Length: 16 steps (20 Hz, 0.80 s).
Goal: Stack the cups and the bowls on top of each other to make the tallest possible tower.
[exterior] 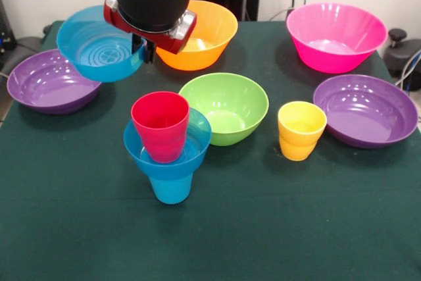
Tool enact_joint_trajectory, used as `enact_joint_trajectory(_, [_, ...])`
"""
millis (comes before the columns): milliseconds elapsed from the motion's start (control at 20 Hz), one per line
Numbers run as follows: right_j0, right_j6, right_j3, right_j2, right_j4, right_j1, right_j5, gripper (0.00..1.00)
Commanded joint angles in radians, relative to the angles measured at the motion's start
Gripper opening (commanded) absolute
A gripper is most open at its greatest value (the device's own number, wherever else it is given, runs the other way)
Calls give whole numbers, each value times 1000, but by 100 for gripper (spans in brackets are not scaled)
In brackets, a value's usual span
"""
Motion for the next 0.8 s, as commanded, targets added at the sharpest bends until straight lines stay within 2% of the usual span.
enact_joint_trajectory(50, [13,-18,-95,54,14,11,138,0])
enact_joint_trajectory(400, [14,23,-119,74,52,26,71,0])
enact_joint_trajectory(550, [17,33,-99,72,70,17,21,0])
enact_joint_trajectory(800, [26,64,-148,68,89,44,17,0])
